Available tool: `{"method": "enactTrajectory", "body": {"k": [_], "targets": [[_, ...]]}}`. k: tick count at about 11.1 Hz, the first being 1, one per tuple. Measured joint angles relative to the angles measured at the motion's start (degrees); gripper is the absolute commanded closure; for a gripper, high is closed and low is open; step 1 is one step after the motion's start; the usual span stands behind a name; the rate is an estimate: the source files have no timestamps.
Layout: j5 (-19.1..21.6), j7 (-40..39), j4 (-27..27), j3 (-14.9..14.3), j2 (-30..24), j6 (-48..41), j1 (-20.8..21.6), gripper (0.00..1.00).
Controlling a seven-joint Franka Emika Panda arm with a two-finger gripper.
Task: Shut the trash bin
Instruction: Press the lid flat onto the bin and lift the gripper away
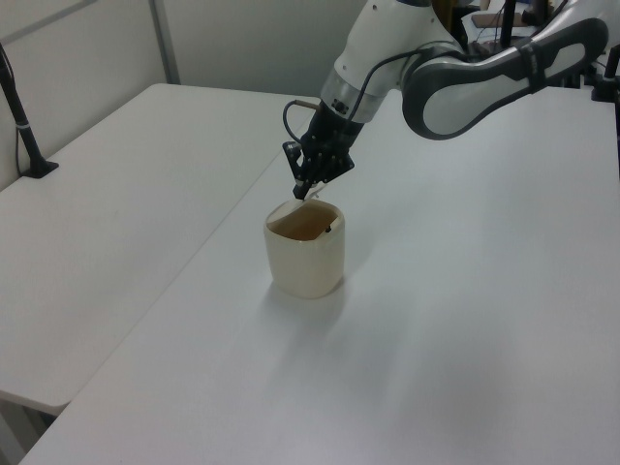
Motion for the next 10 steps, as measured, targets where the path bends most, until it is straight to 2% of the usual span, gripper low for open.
{"method": "enactTrajectory", "body": {"k": [10], "targets": [[0.0,-3.5,-6.6,0.4,-1.2,0.0,-0.1,1.0]]}}
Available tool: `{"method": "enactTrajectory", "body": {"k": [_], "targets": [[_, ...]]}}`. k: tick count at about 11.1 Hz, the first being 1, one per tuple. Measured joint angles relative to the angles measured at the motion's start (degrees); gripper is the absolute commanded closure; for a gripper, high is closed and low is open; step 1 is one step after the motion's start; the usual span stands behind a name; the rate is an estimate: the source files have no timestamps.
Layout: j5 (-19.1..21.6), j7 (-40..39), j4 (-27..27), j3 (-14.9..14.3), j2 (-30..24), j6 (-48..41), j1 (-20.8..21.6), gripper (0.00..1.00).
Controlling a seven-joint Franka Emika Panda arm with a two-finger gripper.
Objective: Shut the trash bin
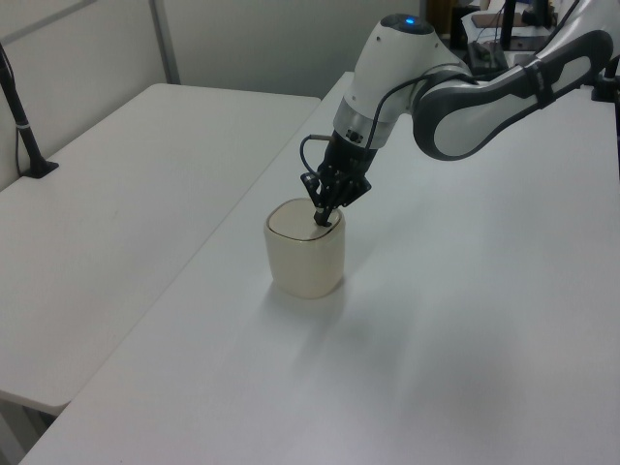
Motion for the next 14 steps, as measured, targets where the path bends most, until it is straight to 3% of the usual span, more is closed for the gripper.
{"method": "enactTrajectory", "body": {"k": [6,9,14], "targets": [[-0.5,0.0,-0.2,0.0,-0.1,0.0,-0.2,1.0],[-0.9,-1.3,0.0,0.0,-2.8,-1.5,-1.8,1.0],[-0.9,-13.3,-0.1,0.1,-15.2,-23.9,-5.4,1.0]]}}
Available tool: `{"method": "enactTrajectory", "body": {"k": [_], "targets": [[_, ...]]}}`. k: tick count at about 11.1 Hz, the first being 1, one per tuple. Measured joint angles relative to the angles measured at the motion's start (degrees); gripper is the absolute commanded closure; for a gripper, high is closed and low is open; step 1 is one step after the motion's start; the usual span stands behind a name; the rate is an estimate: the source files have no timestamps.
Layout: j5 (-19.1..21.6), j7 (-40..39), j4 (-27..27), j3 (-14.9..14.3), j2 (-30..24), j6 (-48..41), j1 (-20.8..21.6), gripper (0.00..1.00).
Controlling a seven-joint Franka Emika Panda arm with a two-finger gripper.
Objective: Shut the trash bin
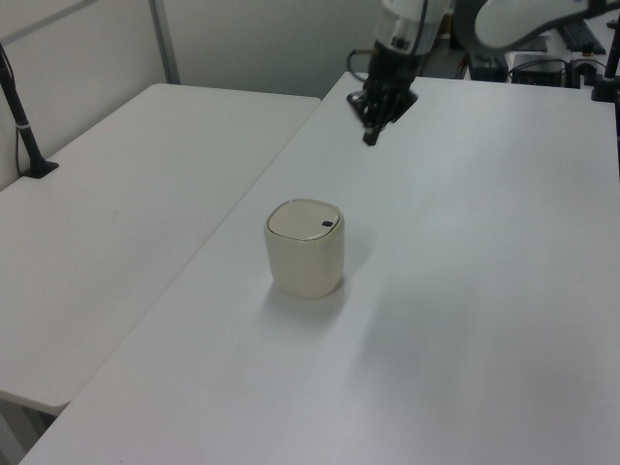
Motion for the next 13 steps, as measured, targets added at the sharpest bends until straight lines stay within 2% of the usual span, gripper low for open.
{"method": "enactTrajectory", "body": {"k": [3,7,10,11,13], "targets": [[1.6,-10.1,-0.4,-0.4,-5.6,-8.1,-4.4,1.0],[6.3,-24.4,-2.0,-5.8,-12.5,-11.8,-6.9,1.0],[8.6,-35.7,-2.7,-8.1,-14.5,-12.1,-10.2,0.98],[8.7,-39.2,-2.9,-8.3,-14.4,-12.1,-10.6,0.87],[8.7,-47.1,-3.1,-8.3,-13.5,-12.1,-10.6,0.33]]}}
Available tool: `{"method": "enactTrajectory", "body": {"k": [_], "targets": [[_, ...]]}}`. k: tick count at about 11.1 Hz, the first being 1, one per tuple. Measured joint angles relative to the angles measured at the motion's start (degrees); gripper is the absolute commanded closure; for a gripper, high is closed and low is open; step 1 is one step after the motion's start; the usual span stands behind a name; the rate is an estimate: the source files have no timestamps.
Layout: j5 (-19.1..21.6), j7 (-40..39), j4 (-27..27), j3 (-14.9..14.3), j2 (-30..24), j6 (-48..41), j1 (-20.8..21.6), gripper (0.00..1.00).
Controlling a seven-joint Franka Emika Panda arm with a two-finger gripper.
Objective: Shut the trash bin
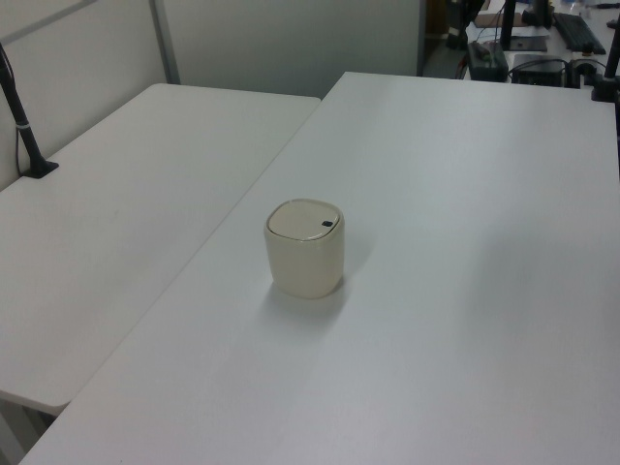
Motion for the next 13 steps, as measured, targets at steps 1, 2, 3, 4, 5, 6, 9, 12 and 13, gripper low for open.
{"method": "enactTrajectory", "body": {"k": [1,2,3,4,5,6,9,12,13], "targets": [[0.0,-2.2,0.2,0.0,0.9,0.0,0.0,0.17],[-0.4,-3.4,0.6,0.0,1.9,0.0,0.0,0.05],[-1.5,-3.8,0.9,0.0,2.6,0.0,0.0,0.0],[-2.8,-5.5,1.0,0.0,3.2,0.0,0.0,0.0],[-3.6,-8.6,1.2,0.0,3.6,-0.2,0.0,0.0],[-3.8,-12.5,1.6,0.0,3.9,-1.6,0.0,0.0],[-3.9,-19.3,2.3,0.5,4.1,-7.6,0.1,0.0],[-3.8,-17.5,2.4,1.3,4.1,-8.5,0.4,0.0],[-3.8,-14.6,2.5,1.4,4.1,-8.5,0.4,0.0]]}}
